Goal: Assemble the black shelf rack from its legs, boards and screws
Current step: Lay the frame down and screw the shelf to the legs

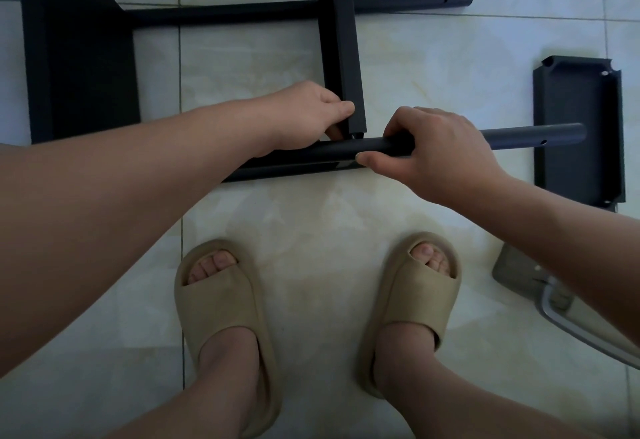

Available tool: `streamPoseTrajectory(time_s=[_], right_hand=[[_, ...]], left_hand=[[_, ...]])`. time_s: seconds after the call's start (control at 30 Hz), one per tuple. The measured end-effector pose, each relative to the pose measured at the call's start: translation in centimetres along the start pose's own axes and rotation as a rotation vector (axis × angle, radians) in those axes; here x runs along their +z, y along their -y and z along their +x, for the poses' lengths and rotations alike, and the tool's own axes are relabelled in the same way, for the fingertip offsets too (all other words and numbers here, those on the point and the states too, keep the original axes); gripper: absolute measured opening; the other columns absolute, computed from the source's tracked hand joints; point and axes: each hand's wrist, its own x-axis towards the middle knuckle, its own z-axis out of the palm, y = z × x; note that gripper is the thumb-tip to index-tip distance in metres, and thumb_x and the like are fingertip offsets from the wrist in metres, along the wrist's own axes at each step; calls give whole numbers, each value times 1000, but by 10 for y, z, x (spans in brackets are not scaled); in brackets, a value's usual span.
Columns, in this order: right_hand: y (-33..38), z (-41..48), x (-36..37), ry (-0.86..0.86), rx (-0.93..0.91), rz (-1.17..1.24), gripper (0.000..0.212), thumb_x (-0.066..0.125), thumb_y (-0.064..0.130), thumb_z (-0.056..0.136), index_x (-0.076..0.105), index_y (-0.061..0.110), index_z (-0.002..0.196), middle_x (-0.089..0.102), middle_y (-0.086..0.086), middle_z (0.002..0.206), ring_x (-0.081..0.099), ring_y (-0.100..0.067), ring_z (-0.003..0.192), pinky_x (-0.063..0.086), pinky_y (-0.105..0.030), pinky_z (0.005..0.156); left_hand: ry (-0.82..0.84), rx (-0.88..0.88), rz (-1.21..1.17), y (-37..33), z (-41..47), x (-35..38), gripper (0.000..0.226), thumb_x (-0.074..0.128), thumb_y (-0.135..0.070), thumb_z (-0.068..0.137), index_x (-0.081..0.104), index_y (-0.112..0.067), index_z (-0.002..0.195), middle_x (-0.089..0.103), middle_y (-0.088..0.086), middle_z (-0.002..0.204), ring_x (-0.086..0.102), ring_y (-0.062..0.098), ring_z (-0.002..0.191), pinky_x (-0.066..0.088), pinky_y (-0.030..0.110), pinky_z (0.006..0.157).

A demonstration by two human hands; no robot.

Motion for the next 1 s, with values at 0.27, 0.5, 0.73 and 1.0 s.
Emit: streamPoseTrajectory(time_s=[0.27, 0.5, 0.73, 1.0], right_hand=[[0, 3, 1, 11, 14, -28, 47, 60, 69, 77, 53, 23, 84, 48, 16, 75, 49, -17, 79, 35, -36, 77], [1, 12, 1, 33, 17, -57, 43, 63, 66, 83, 59, 24, 89, 49, 14, 78, 49, -16, 81, 35, -36, 77], [0, 17, 5, 61, -10, -39, 44, 61, 67, 82, 57, 24, 89, 53, 13, 78, 49, -13, 76, 33, -34, 80], [-2, 6, 9, 81, -95, -124, 57, 52, 69, 88, 60, 18, 112, 66, 4, 102, 57, -23, 106, 22, -44, 113]], left_hand=[[2, 6, 37, 2, 0, -2, 38, 45, -45, 104, 70, -17, 106, 72, 3, 111, 56, 15, 77, 48, 35, 87], [3, 21, 25, 2, -3, -5, 35, 48, -43, 103, 66, -13, 105, 72, 5, 107, 60, 19, 80, 50, 39, 90], [-21, 18, 31, 2, -4, -6, 37, 49, -43, 103, 67, -11, 102, 73, 9, 106, 65, 25, 86, 50, 41, 93], [-180, 6, 113, -2, -9, 7, 43, 45, -47, 101, 59, -8, 89, 60, 4, 80, 55, 24, 74, 44, 36, 71]])
